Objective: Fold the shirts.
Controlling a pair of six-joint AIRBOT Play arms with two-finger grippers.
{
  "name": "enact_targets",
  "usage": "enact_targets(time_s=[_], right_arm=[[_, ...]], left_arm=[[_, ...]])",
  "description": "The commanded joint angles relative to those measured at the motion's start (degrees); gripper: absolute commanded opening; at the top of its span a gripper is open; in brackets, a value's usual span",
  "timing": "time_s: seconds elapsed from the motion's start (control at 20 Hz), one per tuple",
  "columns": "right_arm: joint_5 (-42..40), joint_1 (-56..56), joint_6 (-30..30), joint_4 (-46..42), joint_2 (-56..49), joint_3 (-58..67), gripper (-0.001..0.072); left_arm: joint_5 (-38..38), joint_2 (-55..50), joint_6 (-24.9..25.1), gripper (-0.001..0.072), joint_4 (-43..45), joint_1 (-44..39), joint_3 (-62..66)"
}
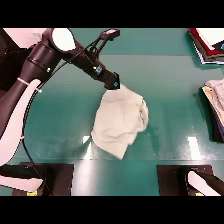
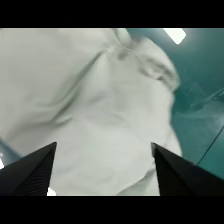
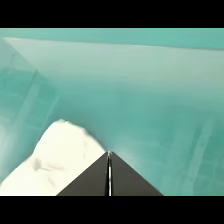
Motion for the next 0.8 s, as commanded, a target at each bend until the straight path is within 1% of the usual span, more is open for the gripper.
enact_targets(time_s=[0.0, 0.1, 0.15, 0.25, 0.4, 0.55, 0.6, 0.75], right_arm=[[0.39, 0.04, 0.02, -0.11, 0.00, 0.04, 0.0017], [0.28, 0.04, 0.02, -0.11, 0.00, 0.04, 0.0017], [0.24, 0.04, 0.02, -0.11, 0.00, 0.04, 0.0016], [0.07, 0.04, 0.02, -0.11, 0.00, 0.04, 0.0017], [-0.31, 0.04, 0.02, -0.09, -0.02, 0.04, 0.0017], [1.03, 0.17, 0.04, 0.15, -1.51, 0.04, 0.0017], [2.16, 0.17, 0.09, 0.63, -2.43, 0.07, 0.0017], [3.30, 0.17, 0.48, 1.16, -5.01, 0.07, 0.0017]], left_arm=[[-7.61, -0.68, -0.96, 0.0710, -0.63, 6.91, -0.13], [-7.26, 3.89, -0.94, 0.0710, -0.70, 11.41, -4.57], [-6.25, 6.43, -0.92, 0.0710, -0.68, 12.55, -8.63], [-4.02, 11.17, 0.63, 0.0710, -0.76, 12.98, -19.82], [4.72, 15.23, 1.49, 0.0711, -5.27, 11.61, -39.67], [16.44, 15.21, 6.38, 0.0711, -13.84, 9.64, -54.36], [19.47, 15.21, 8.11, 0.0710, -16.20, 8.41, -57.35], [24.63, 15.15, 8.57, 0.0710, -17.35, 3.91, -61.09]])
